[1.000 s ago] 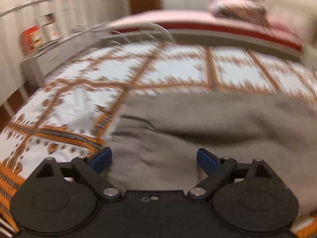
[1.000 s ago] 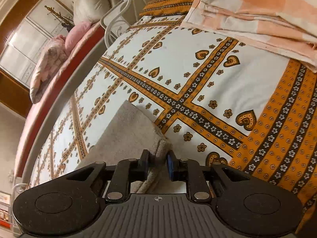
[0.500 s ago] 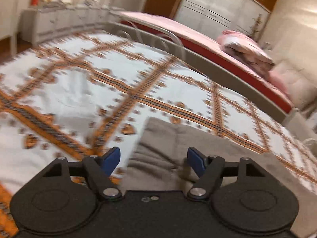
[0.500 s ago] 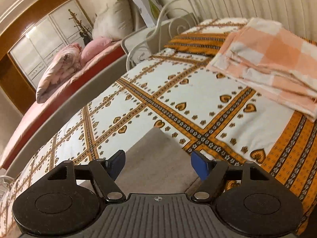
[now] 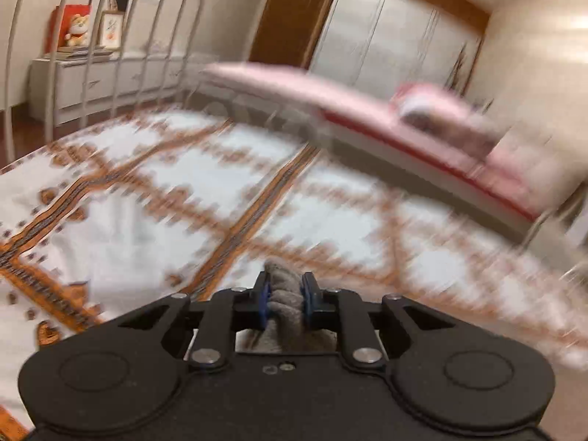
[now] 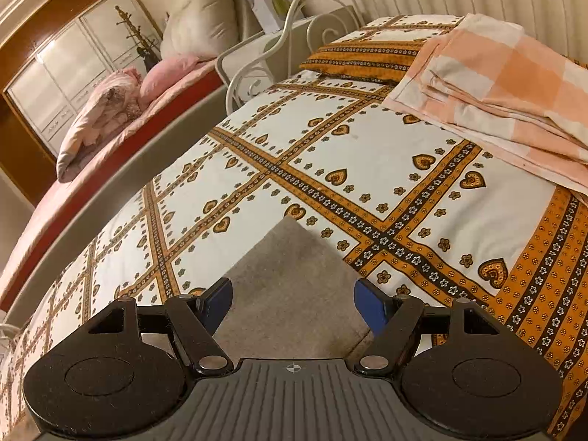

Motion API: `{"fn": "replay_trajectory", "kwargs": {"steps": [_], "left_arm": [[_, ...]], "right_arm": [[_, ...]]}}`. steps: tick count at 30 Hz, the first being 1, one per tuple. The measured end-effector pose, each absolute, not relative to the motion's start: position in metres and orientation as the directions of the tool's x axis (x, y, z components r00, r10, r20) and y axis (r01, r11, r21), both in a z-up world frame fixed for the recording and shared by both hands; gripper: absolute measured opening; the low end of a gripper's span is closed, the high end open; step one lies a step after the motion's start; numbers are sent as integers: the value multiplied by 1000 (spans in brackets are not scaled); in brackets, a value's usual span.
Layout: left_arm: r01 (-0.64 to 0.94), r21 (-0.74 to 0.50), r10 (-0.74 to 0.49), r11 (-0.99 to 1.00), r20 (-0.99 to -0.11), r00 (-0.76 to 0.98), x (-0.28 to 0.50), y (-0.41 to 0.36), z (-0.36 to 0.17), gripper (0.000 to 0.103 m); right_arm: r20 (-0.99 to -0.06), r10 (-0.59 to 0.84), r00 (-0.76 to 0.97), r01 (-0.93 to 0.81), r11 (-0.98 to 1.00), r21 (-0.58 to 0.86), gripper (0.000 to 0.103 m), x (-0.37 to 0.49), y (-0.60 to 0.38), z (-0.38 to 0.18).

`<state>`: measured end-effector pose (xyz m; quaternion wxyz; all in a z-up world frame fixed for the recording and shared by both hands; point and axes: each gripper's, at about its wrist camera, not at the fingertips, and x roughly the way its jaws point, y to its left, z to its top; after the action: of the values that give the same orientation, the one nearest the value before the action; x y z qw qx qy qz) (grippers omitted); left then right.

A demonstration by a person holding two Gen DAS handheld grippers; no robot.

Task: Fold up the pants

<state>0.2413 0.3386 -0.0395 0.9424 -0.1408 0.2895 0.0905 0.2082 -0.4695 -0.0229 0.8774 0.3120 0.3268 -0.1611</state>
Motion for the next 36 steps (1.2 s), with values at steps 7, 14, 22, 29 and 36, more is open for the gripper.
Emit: {"fn": "replay_trajectory", "kwargs": {"steps": [7, 14, 22, 29, 36], "left_arm": [[-271, -212, 101, 939, -584, 806, 236, 340, -48, 17], [-333, -365, 85, 869, -553, 829, 177, 341, -21, 64], [-414, -503, -33, 759, -663, 748, 141, 341, -36, 37], [-450, -575, -49, 684, -651, 757, 151, 356, -54, 28], [-405, -496, -13, 768, -644, 765, 167, 345, -50, 28]], "right_arm": [[-688, -49, 724, 467, 769, 437, 73, 209, -466, -25], [-655, -17, 755, 456, 731, 508, 74, 202, -473, -21], [-624, 43, 780, 436, 678, 592, 83, 192, -473, -17], [-630, 66, 773, 458, 630, 627, 84, 181, -471, -21], [-660, 8, 751, 485, 671, 561, 84, 175, -472, -21]]}}
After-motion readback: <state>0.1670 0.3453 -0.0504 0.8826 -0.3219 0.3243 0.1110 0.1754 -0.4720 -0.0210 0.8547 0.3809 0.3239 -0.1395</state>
